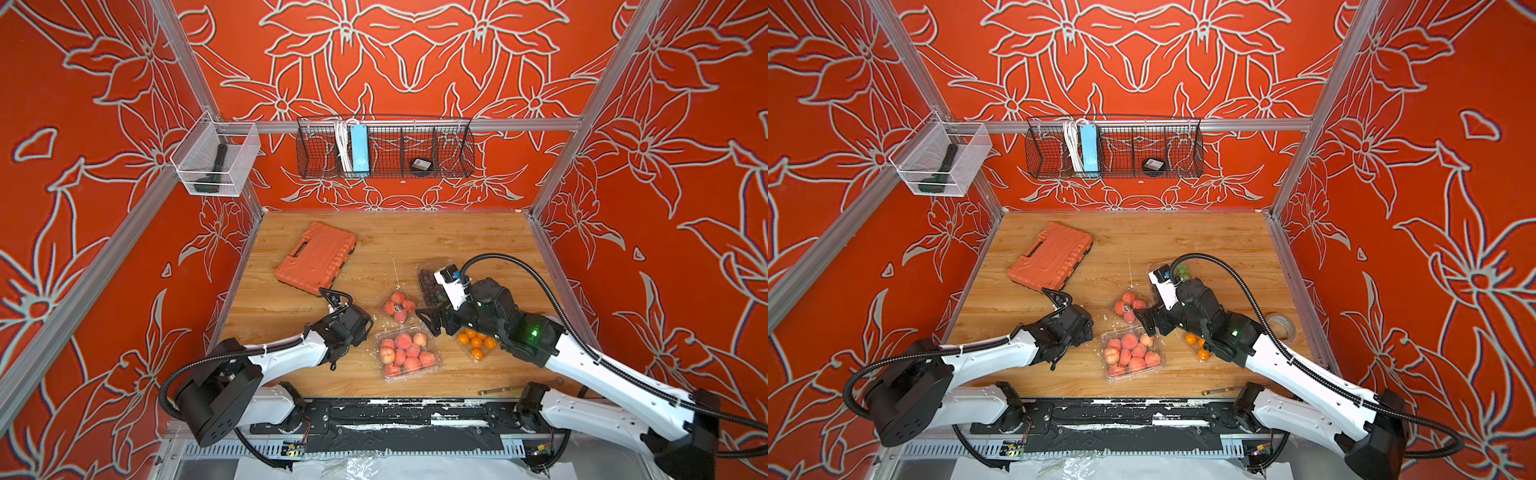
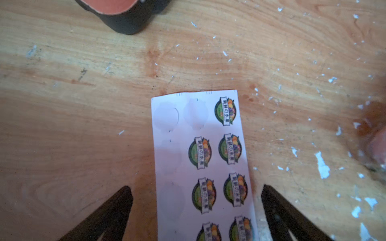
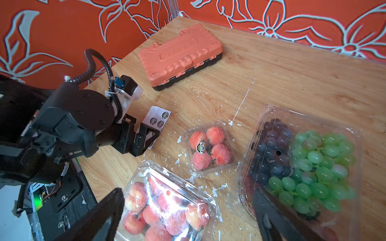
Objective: Label fruit boxes
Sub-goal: Pick up the label sticker from the center of the board.
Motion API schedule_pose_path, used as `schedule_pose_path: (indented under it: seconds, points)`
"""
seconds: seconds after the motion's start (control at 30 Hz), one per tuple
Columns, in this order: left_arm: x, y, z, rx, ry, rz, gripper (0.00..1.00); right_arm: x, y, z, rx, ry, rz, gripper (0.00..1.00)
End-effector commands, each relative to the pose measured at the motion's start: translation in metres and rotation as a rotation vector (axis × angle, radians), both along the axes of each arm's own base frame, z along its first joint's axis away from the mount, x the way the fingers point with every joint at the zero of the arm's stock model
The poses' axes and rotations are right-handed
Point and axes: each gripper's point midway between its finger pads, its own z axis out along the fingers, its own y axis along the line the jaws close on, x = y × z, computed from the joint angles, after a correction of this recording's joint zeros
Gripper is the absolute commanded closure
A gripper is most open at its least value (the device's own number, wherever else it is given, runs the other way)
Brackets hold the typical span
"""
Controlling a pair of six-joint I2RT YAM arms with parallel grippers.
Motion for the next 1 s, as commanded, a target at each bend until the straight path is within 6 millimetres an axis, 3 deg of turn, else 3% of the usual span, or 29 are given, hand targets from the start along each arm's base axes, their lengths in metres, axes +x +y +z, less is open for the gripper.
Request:
schedule_pose_path:
  seconds: [0.0,0.2,0.4,0.67,0.83,0.97]
  points:
    - [0.001,0.002,-0.003,0.042,0.024,0.002,0.02,-0.005,0.0,-0.004,0.0,0.008,0.017,0.02]
    - [-0.014,0.023,-0.016,0.145,0.116,0.084,0.07,-0.007,-0.001,-0.001,0.011,0.003,0.022,0.02]
    - [-0.024,0.026,-0.032,0.168,0.172,0.076,0.23,-0.012,-0.001,0.004,0.032,0.002,0.036,0.02]
    - [-0.024,0.021,-0.03,0.125,0.155,0.047,0.71,-0.016,-0.005,0.009,0.059,-0.014,0.036,0.02]
    - [-0.016,0.014,-0.02,0.08,0.091,0.016,0.74,-0.014,-0.003,0.006,0.052,-0.011,0.038,0.02]
    - [-0.003,0.008,0.014,0.015,-0.044,0.002,0.8,-0.013,0.0,0.008,0.062,-0.025,0.048,0.02]
